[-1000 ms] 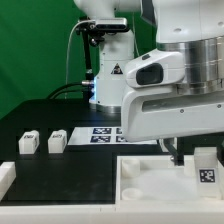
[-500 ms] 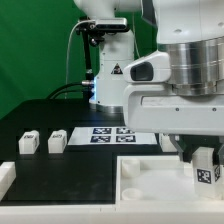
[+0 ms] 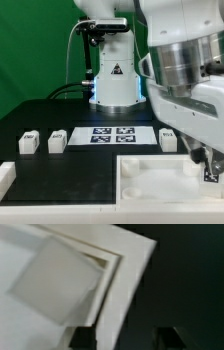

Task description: Assemble one leg

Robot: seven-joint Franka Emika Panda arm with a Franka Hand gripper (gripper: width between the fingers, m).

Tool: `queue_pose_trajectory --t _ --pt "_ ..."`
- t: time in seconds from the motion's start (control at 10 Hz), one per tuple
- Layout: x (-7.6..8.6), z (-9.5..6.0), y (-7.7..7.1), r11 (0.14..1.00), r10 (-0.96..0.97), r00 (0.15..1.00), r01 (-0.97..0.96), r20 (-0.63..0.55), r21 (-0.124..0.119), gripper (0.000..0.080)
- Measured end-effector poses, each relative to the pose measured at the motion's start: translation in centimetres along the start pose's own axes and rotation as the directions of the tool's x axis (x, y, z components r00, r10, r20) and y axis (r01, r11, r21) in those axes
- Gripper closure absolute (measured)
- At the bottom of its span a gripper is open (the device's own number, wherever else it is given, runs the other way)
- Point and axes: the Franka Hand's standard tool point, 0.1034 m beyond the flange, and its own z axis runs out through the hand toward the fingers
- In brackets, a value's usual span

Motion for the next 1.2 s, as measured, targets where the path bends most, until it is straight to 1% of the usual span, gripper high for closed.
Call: queue_pose_trajectory --t 0.1,0.2,0.3,0.4,0.5,0.6,0.7,0.8,0.9,1.0,1.1,1.2 --pt "-0.5 0.3 0.2 0.993 0.118 0.993 -0.118 -0.005 0.009 0.0527" --pt "-0.6 0.3 0.3 0.984 0.177 0.984 -0.177 0.001 -0.004 0.0527" --pt "-0.5 0.3 0.3 0.989 0.147 0.989 -0.147 0.0 -0.002 0.0545" --pt "-0.6 0.3 0.3 0.989 0.146 0.989 -0.146 0.0 -0.002 0.0477" --pt "-0.6 0.3 0.3 0.989 0.145 0.989 -0.145 0.0 -0.002 0.0303" --pt "-0.5 0.2 0.3 0.997 0.071 0.997 -0.071 0.001 -0.005 0.0303" --pt "0.0 -0.3 0.8 0.995 -0.095 0.995 0.095 0.018 -0.035 0.018" --pt "0.2 -0.8 0.9 0.961 -0.267 0.962 0.27 0.052 -0.061 0.0158" --pt "0.0 -0.9 0.9 0.916 -0.389 0.918 0.394 0.076 -0.073 0.0158" --pt "0.0 -0.6 0.8 0.897 -0.439 0.898 0.44 0.04 -0.035 0.0152" --pt "0.2 -0.4 1.7 0.877 -0.48 0.877 0.48 -0.025 0.005 0.0152" --pt "0.2 -0.3 2.4 0.816 -0.578 0.816 0.577 -0.002 -0.02 0.015"
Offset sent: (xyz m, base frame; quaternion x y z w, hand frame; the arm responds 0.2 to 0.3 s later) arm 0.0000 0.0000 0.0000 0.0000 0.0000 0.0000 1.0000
